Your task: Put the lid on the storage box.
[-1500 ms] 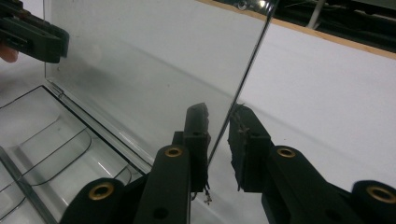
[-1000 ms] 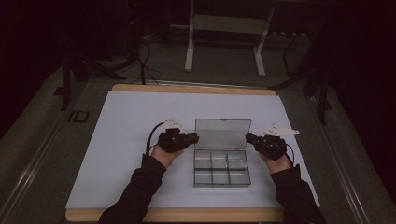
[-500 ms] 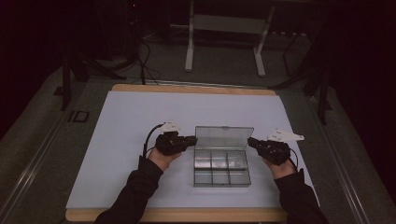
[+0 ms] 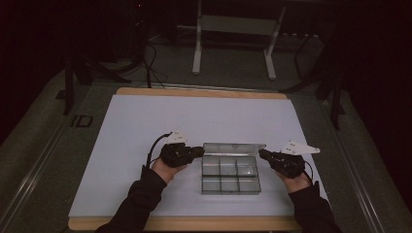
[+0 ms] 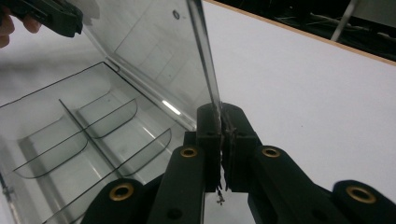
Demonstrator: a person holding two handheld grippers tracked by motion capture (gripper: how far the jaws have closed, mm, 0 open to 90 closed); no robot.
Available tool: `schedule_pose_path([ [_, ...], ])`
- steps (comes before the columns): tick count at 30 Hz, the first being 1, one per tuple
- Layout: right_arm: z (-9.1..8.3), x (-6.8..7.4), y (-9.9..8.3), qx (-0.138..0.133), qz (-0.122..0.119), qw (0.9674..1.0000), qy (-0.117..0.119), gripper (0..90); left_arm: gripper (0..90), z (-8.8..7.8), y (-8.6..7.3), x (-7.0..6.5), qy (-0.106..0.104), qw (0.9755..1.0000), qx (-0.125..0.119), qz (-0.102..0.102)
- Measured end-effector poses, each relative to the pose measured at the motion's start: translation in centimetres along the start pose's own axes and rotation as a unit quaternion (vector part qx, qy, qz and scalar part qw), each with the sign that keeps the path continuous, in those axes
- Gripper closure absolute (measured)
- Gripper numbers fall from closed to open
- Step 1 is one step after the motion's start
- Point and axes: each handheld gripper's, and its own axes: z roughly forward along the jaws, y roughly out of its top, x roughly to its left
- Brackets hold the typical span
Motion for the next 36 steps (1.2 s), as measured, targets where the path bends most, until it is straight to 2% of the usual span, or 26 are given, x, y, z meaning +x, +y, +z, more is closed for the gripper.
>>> schedule_pose_path([
  [18,-0.9,0.7,-2.0,0.001,0.002,0.9996,0.028,86.2,82.3,-0.4,-1.4,-1.1,-0.011,0.9998,0.016,0.003],
  [24,-1.0,0.9,-2.6,0.007,-0.001,0.9993,0.036,86.4,82.6,-0.4,-2.1,-1.2,-0.016,0.9996,0.024,0.001],
  [36,-0.9,1.1,-4.2,0.022,0.010,0.9981,0.056,86.4,82.6,0.2,-3.2,-1.6,-0.020,0.9988,0.045,0.006],
])
